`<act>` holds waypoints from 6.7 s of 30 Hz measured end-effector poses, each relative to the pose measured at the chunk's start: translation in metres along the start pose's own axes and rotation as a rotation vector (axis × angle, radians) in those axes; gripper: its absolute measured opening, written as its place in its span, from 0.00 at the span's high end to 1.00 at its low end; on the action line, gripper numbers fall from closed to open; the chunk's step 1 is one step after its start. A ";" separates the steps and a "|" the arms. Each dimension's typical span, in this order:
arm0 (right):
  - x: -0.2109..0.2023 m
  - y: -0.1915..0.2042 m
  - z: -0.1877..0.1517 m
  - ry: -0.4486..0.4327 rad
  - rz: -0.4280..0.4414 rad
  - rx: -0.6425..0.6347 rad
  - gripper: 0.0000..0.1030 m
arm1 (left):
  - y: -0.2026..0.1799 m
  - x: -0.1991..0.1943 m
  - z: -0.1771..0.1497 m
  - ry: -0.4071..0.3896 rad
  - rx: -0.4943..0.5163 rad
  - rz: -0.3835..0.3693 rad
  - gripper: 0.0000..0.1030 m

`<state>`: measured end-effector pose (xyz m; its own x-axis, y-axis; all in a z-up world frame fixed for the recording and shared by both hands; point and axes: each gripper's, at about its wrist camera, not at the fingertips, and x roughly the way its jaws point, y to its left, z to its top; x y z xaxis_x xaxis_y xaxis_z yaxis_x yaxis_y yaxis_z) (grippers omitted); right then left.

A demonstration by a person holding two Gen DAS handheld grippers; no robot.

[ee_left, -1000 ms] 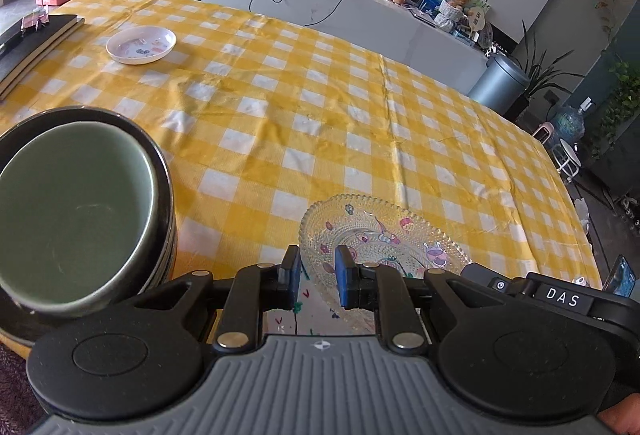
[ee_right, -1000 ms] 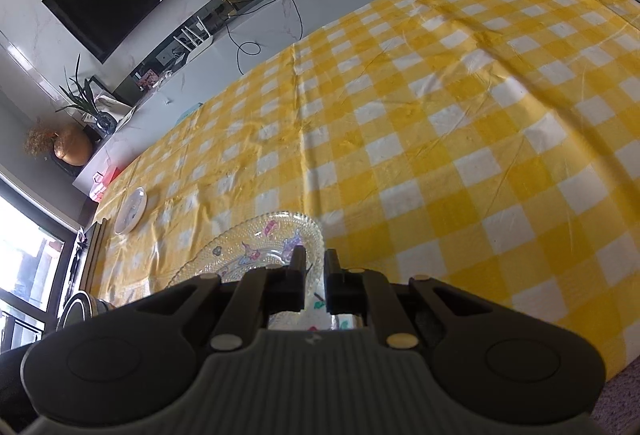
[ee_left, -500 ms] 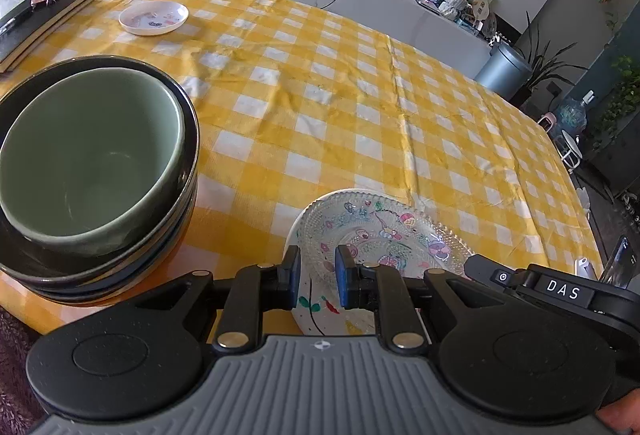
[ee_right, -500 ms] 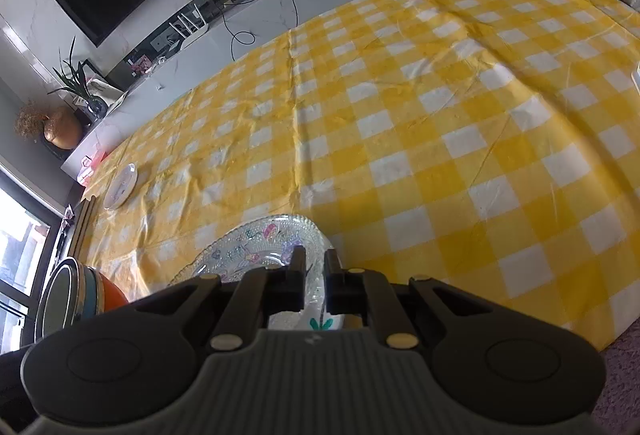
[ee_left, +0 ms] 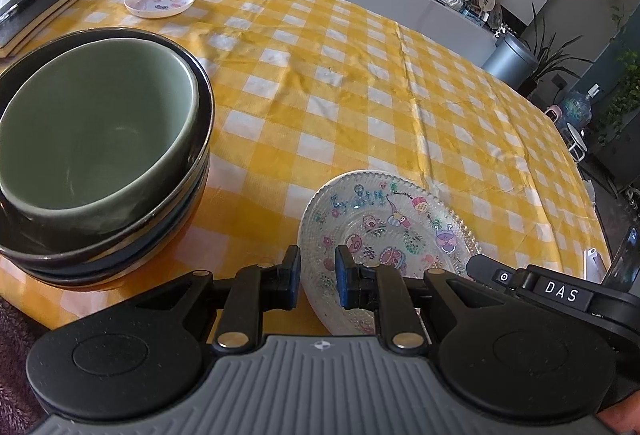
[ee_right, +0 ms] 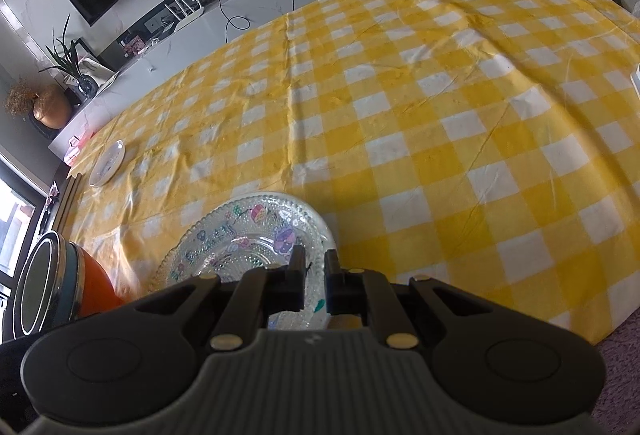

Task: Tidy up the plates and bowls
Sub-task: 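Lower the glass plate onto the 'Fruity' plate and open both grippers, then move both grippers to the rim of the small white sticker bowl, then grip the small white bowl rim with the left gripper while the right gripper grips it too, then lift the small white bowl off the table with both grippers, then carry the white bowl over the glass plate and lower it onto it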

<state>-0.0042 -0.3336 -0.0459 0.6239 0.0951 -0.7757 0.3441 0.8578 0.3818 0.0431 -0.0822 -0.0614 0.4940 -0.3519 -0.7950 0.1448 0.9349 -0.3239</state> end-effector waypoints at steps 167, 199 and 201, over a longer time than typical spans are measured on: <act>-0.021 0.078 0.069 -0.038 0.134 -0.058 0.99 | -0.021 -0.050 0.095 -0.080 0.220 -0.074 0.95; 0.001 0.022 0.011 0.087 -0.042 -0.048 1.00 | -0.034 0.011 0.015 0.157 0.244 -0.009 0.92; 0.001 0.023 0.011 0.094 -0.032 -0.049 1.00 | -0.034 0.009 0.016 0.155 0.254 0.003 0.92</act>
<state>0.0120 -0.3188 -0.0324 0.5438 0.1125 -0.8317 0.3261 0.8848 0.3329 0.0558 -0.1165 -0.0493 0.3605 -0.3331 -0.8713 0.3633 0.9105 -0.1977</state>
